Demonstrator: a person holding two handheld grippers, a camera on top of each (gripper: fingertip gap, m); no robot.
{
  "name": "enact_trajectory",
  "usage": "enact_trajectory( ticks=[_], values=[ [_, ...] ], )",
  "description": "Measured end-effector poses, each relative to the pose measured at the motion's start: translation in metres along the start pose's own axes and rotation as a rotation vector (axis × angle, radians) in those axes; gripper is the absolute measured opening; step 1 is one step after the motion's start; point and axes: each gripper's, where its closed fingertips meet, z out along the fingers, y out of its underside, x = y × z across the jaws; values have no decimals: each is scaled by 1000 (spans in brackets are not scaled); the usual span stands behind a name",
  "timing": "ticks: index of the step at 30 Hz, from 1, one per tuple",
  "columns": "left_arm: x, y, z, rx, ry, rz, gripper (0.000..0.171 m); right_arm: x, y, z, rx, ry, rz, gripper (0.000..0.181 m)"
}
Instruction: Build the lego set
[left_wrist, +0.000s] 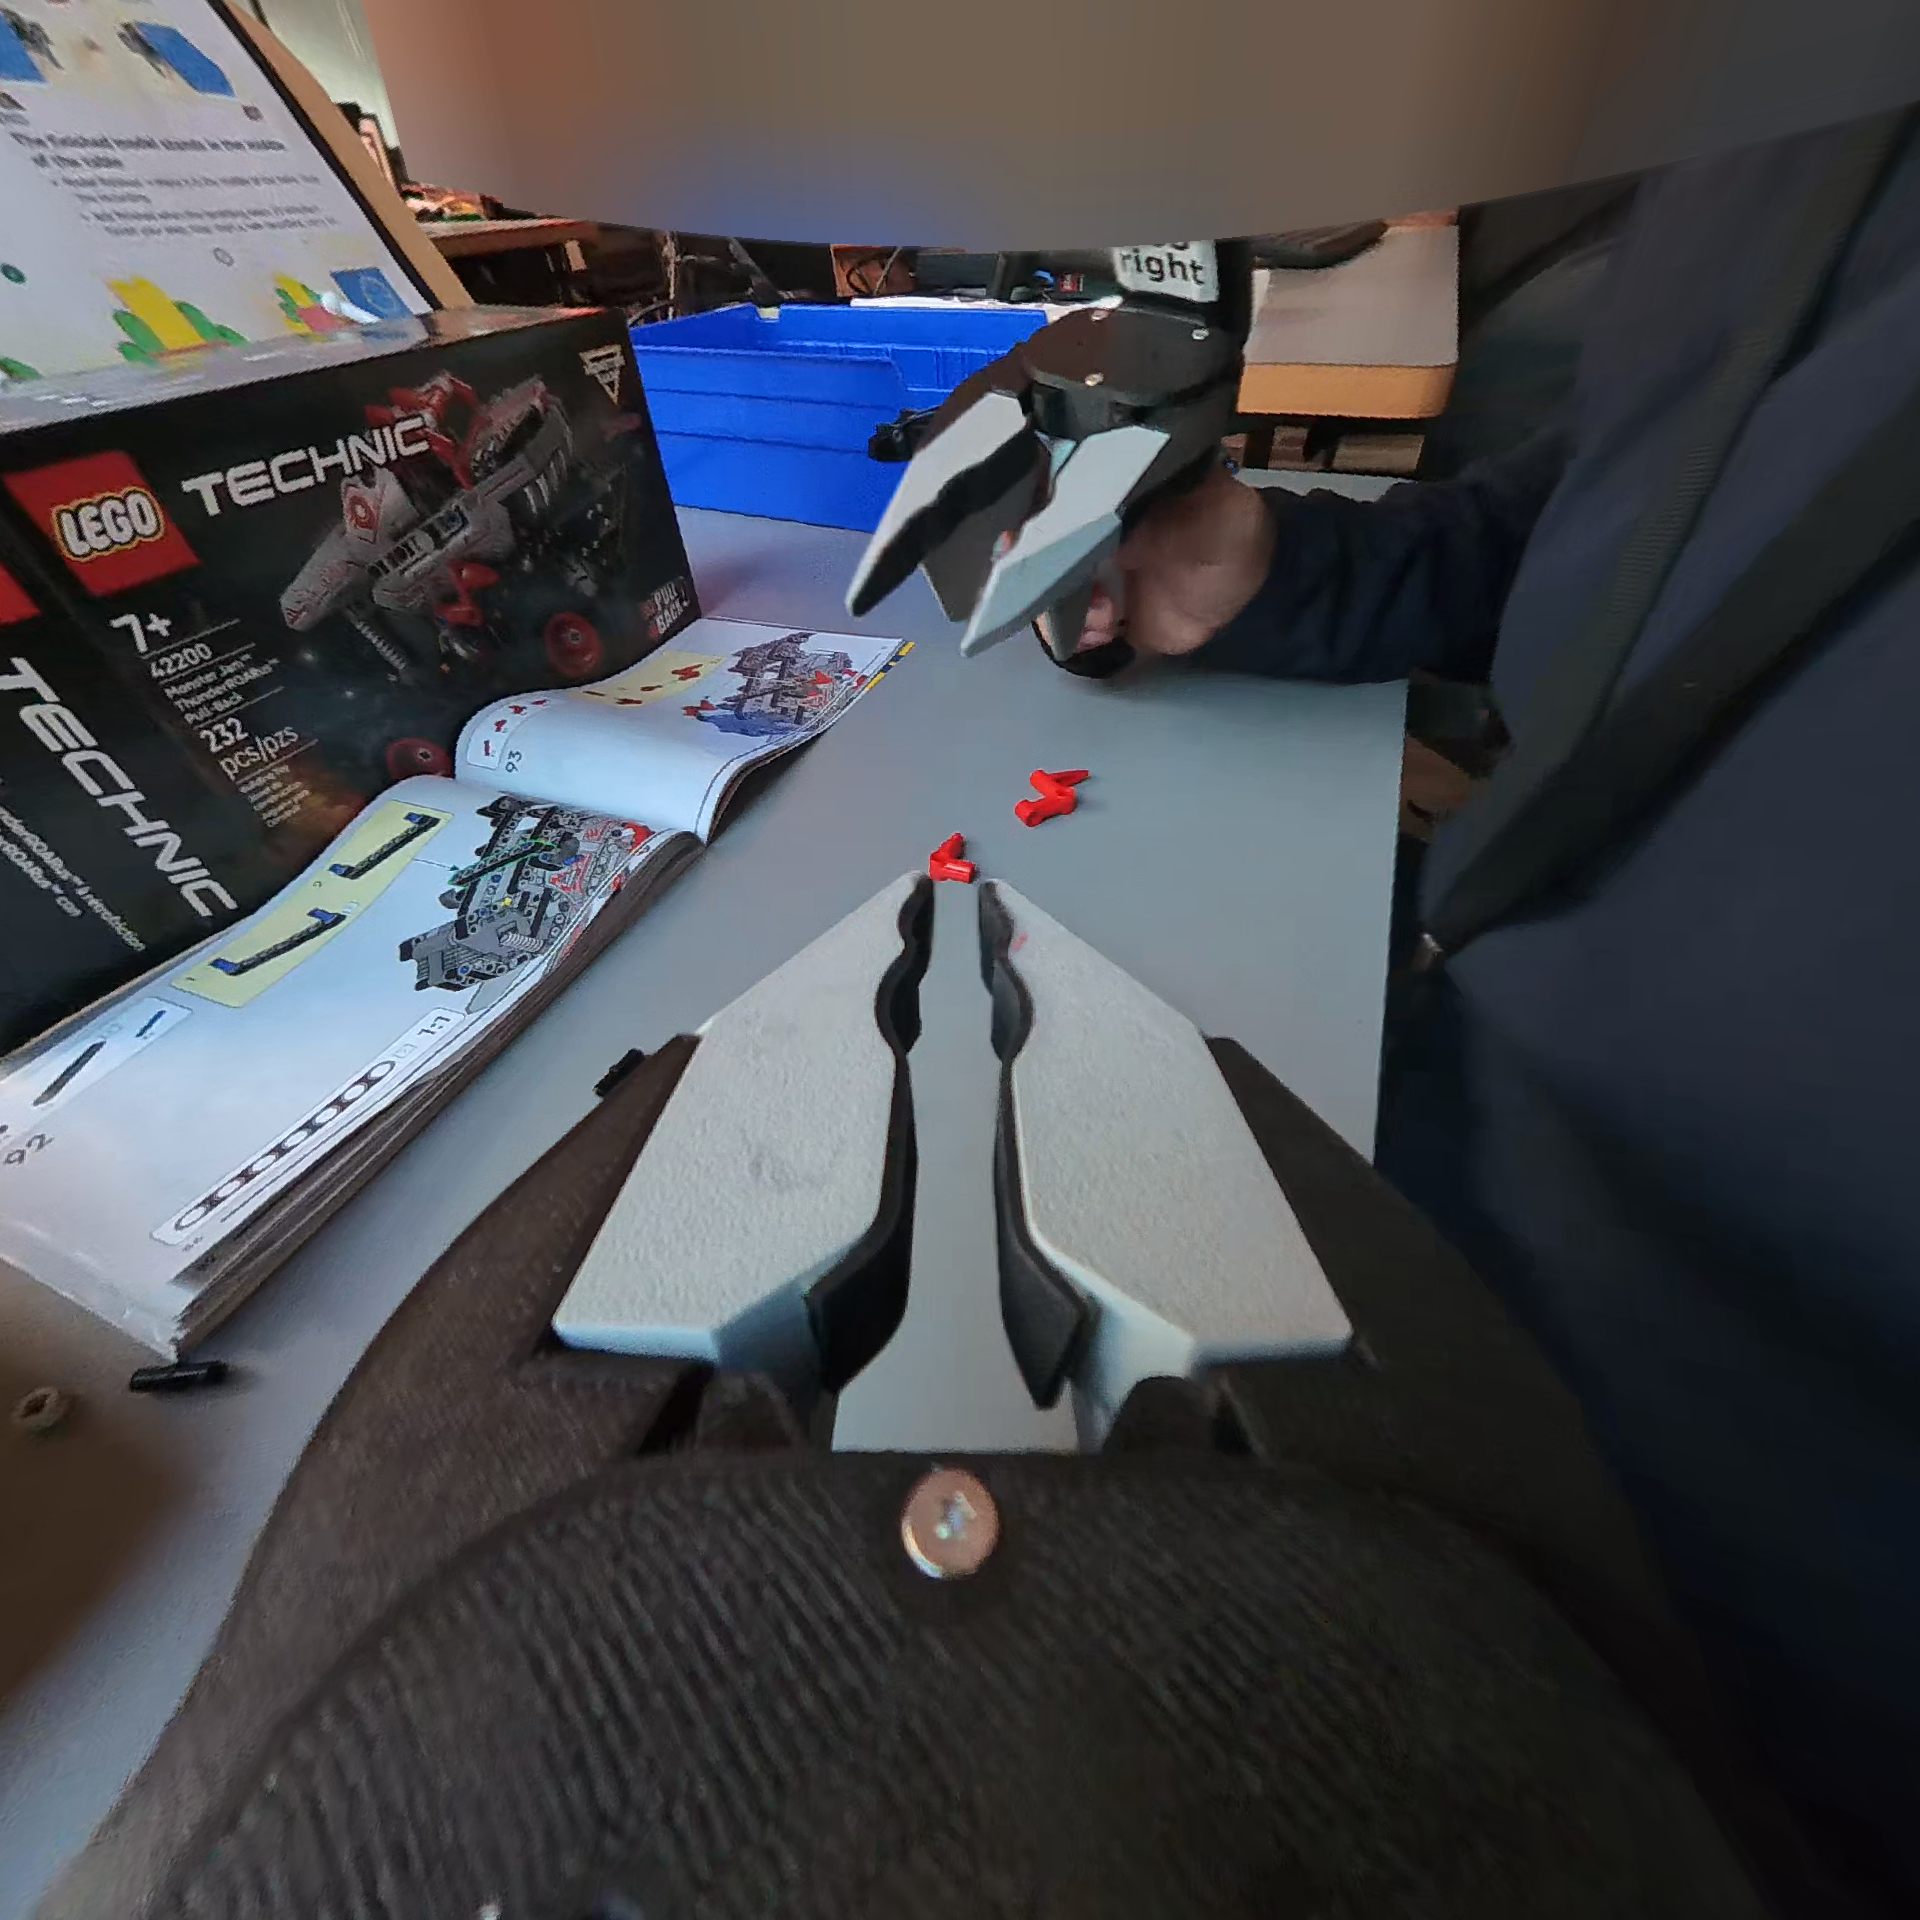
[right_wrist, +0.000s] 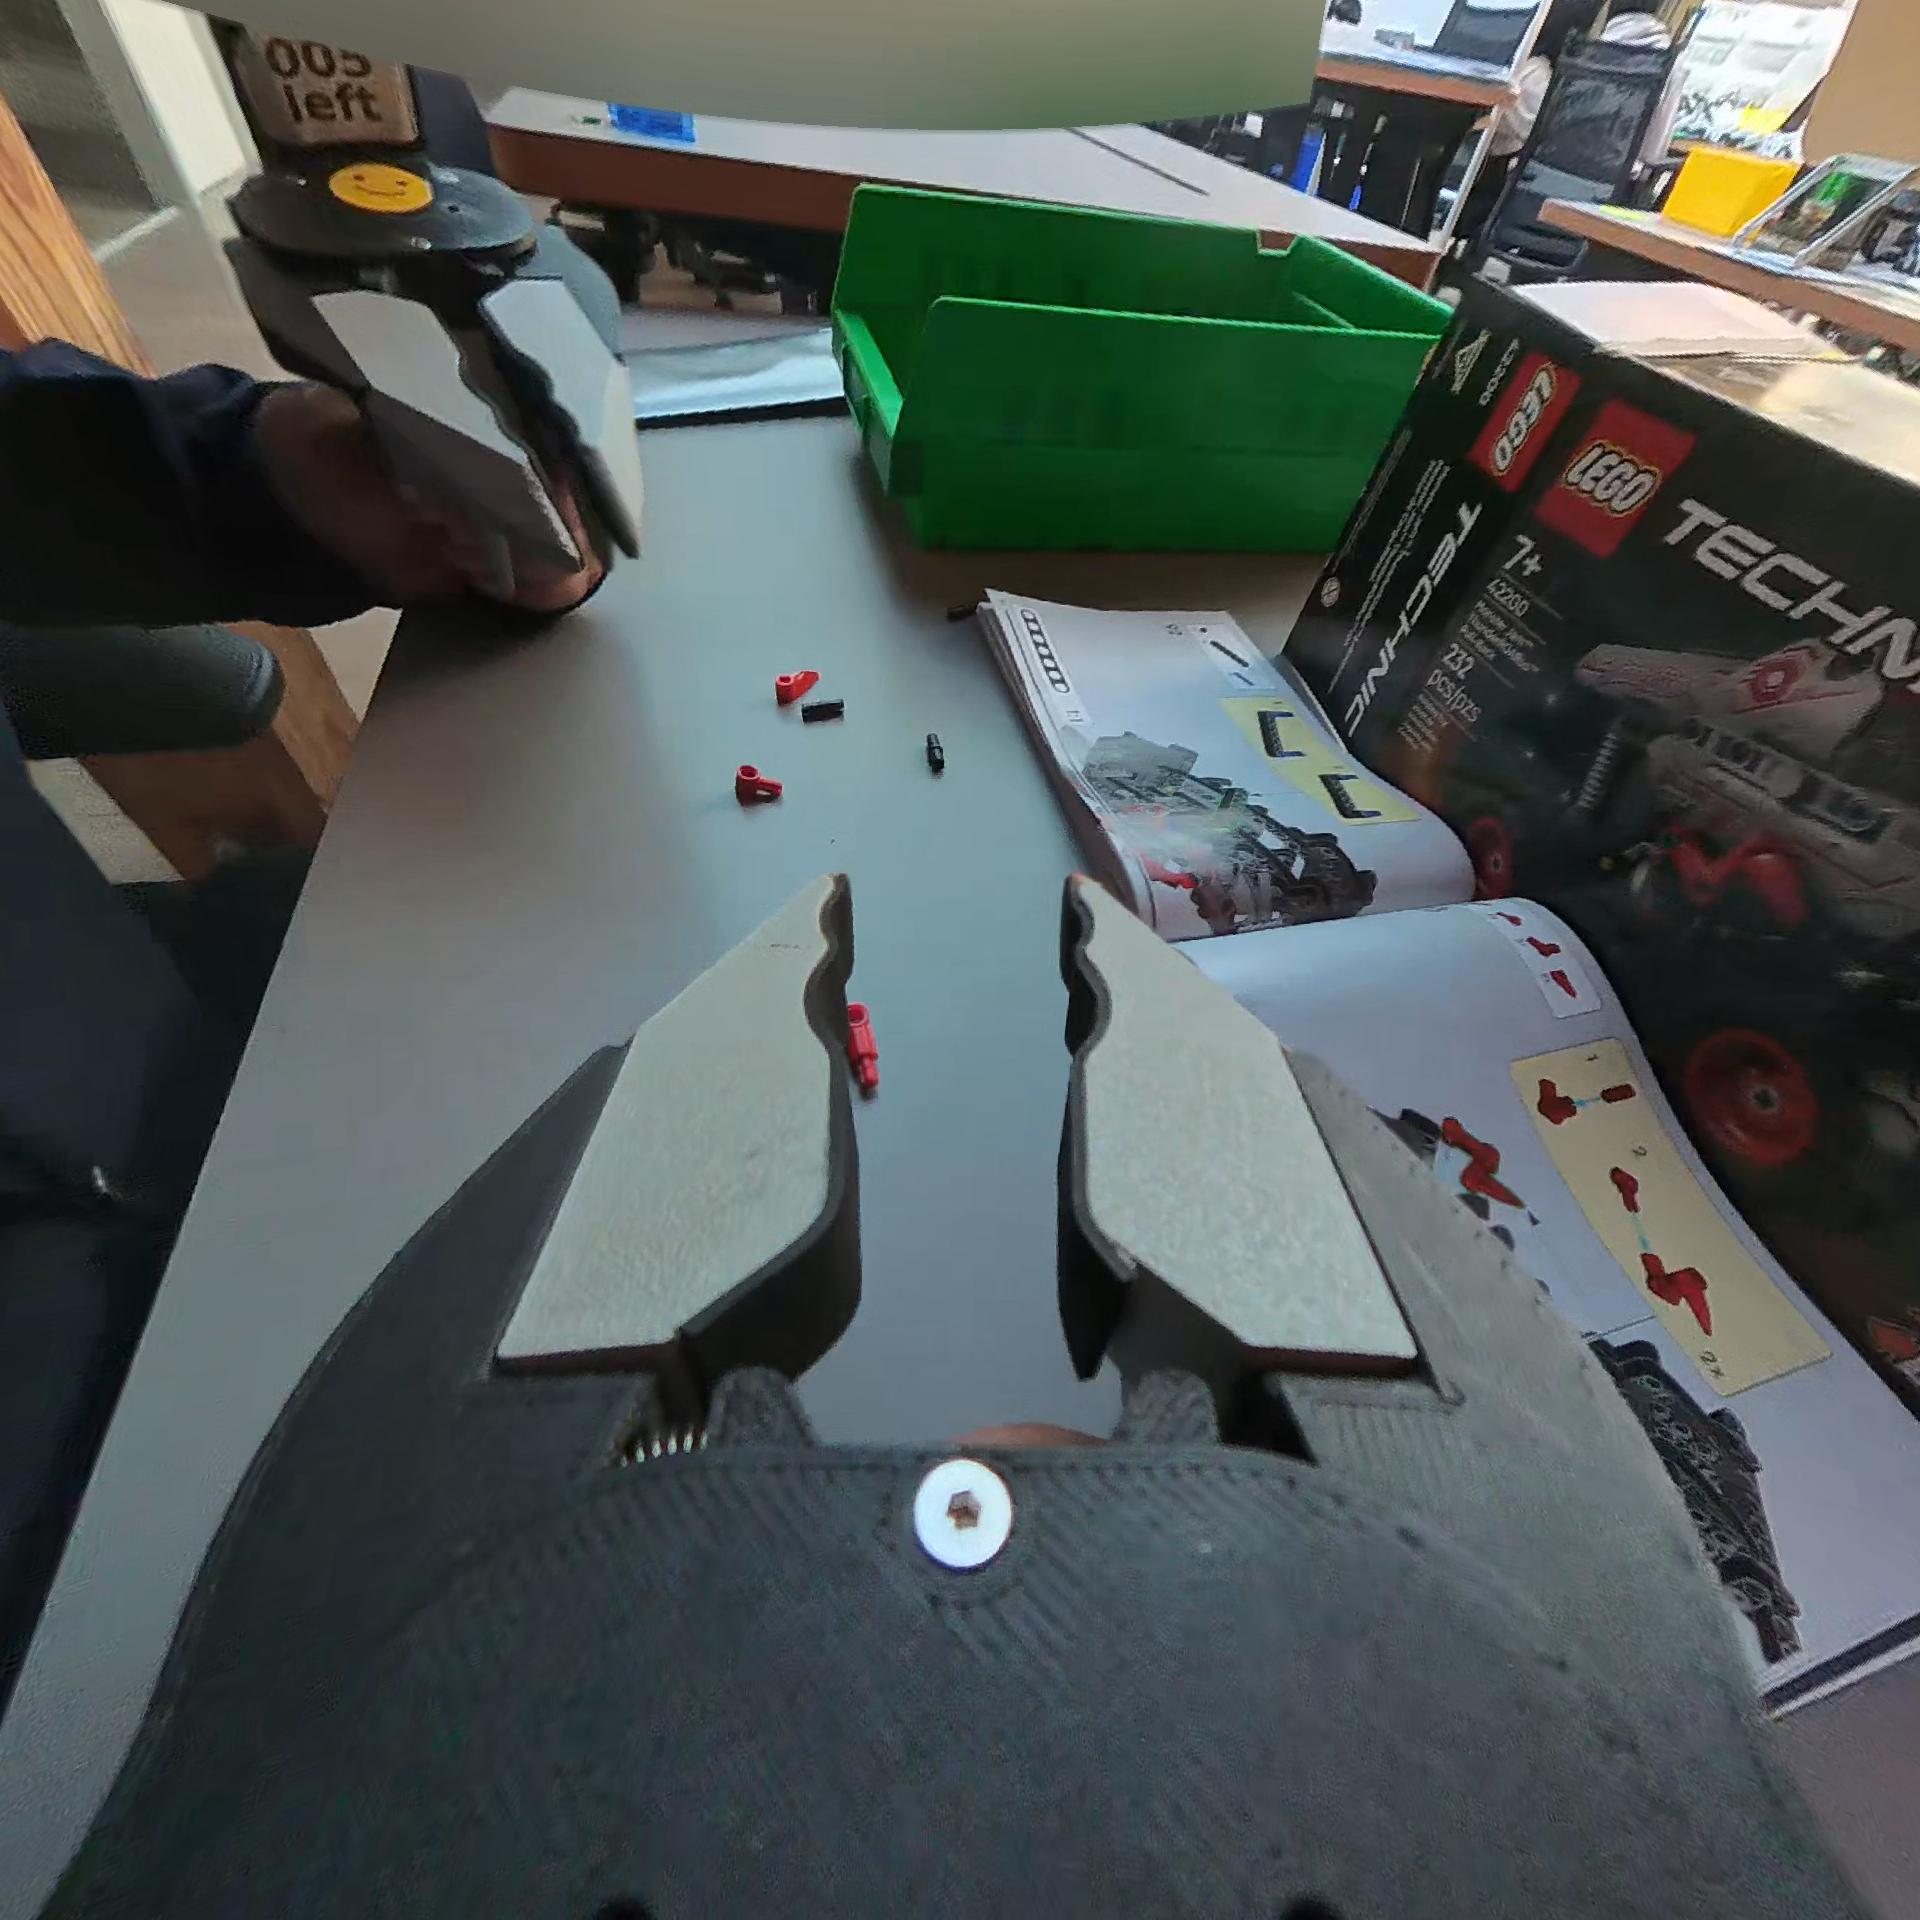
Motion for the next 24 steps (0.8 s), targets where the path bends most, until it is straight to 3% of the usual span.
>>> enact_trajectory(
  ticks=[13,24],
  values=[
    [-9,-3,-3,26,-59,-20,10,-18,27,8,-143,-31,-5,37],
    [-14,-8,-8,67,-69,-49,12,-13,25,2,-109,-19,49,34]
  ],
)
